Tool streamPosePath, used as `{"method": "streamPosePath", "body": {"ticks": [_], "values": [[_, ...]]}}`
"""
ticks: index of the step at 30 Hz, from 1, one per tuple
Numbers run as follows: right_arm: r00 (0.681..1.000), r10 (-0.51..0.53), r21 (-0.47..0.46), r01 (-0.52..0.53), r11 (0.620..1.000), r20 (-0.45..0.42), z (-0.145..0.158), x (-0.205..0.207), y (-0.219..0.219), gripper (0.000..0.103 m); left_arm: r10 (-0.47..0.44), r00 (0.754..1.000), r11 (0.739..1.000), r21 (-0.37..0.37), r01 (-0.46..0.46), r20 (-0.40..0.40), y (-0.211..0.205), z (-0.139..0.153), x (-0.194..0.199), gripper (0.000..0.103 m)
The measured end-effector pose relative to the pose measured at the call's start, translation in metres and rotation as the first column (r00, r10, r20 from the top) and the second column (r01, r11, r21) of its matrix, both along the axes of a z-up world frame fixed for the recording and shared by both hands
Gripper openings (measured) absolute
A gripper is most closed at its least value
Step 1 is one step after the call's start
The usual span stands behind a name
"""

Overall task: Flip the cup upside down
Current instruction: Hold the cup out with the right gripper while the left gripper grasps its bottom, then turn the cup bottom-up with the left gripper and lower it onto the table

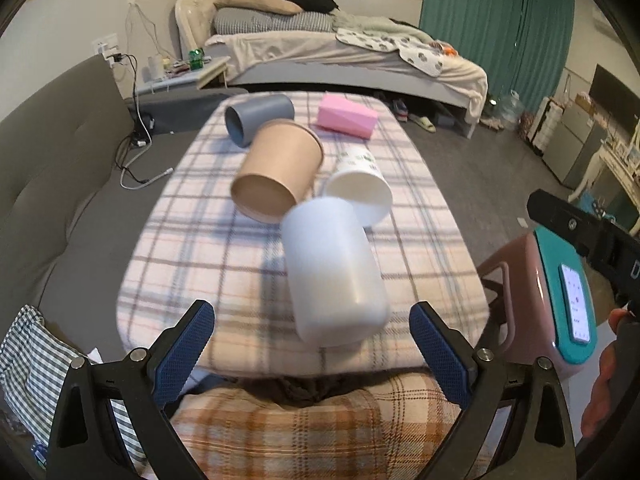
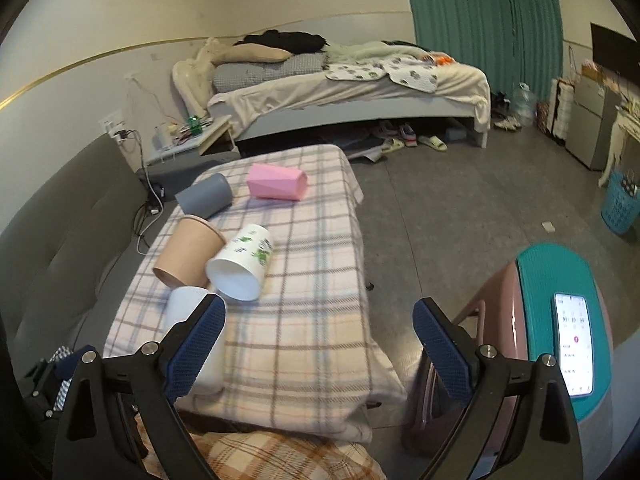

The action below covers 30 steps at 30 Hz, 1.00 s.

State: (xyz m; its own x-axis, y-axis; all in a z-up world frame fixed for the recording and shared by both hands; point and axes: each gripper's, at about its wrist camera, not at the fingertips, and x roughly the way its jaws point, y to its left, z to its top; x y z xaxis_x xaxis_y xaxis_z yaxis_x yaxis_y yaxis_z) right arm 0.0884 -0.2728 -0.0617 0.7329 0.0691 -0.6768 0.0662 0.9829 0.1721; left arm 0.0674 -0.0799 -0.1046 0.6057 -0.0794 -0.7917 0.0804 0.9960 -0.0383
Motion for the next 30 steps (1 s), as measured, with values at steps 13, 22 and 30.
{"method": "streamPosePath", "body": {"ticks": [13, 22, 30], "values": [[0.997, -0.024, 0.029, 0.026, 0.999, -0.073, -0.035, 0.015, -0.014, 0.095, -0.008, 0.995, 1.000, -0.010, 0.007, -0.095, -0.009, -0.050, 0.025, 0.099], [0.996, -0.020, 0.013, 0.021, 1.000, -0.089, -0.039, 0.017, -0.008, 0.095, -0.090, 0.991, 0.996, -0.013, 0.089, -0.102, -0.013, -0.047, 0.021, 0.072], [0.997, -0.013, 0.012, 0.014, 1.000, -0.074, -0.030, 0.014, -0.001, 0.095, -0.106, 0.994, 0.994, 0.018, 0.107, -0.028, -0.006, -0.015, 0.017, 0.072]]}}
